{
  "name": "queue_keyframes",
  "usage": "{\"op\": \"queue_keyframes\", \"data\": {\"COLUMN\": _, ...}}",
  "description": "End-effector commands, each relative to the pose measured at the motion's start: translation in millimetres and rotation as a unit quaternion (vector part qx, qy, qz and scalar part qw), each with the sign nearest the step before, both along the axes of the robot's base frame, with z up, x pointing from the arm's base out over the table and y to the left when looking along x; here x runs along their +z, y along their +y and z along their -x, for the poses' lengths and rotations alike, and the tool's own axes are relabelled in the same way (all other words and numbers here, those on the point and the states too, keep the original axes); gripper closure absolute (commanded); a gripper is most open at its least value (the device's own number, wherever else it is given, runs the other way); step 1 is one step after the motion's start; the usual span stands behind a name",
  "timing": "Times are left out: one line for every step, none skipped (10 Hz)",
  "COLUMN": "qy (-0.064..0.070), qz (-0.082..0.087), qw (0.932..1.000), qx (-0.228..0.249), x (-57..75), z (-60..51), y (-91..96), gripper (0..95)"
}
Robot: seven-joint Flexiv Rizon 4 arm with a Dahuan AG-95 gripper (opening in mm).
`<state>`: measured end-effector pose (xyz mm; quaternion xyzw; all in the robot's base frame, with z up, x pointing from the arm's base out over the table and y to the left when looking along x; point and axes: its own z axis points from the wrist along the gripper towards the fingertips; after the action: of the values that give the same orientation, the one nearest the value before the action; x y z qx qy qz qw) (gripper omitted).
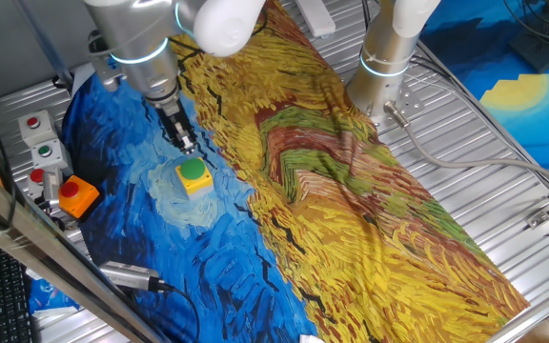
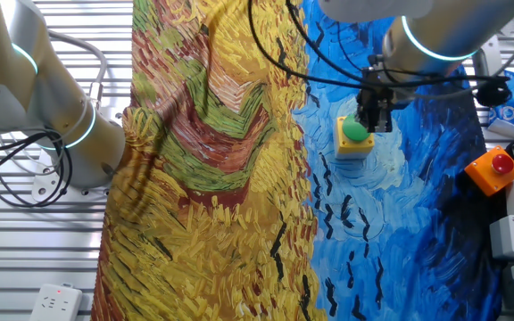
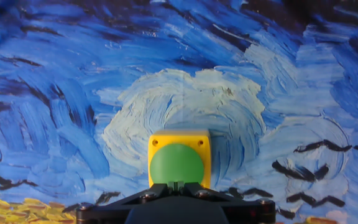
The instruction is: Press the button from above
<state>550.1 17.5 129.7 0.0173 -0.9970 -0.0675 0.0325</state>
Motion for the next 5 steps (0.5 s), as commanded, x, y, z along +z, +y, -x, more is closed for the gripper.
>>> {"op": "queue_keyframes", "data": {"qy": -0.001, "qz": 0.000, "qw": 1.0000, "qx": 0.002, "x": -10.1, "z": -3.0, "y": 0.3, "gripper": 95.0}}
{"op": "queue_keyframes", "data": {"qy": -0.001, "qz": 0.000, "qw": 1.0000, "qx": 0.003, "x": -12.6, "z": -2.9, "y": 0.4, "gripper": 95.0}}
{"op": "queue_keyframes", "data": {"qy": 0.000, "qz": 0.000, "qw": 1.0000, "qx": 0.004, "x": -13.4, "z": -2.8, "y": 0.4, "gripper": 95.0}}
{"op": "queue_keyframes", "data": {"qy": -0.001, "qz": -0.001, "qw": 1.0000, "qx": 0.006, "x": -13.3, "z": -2.8, "y": 0.4, "gripper": 95.0}}
{"op": "queue_keyframes", "data": {"qy": -0.001, "qz": -0.002, "qw": 1.0000, "qx": 0.009, "x": -10.4, "z": -2.8, "y": 0.3, "gripper": 95.0}}
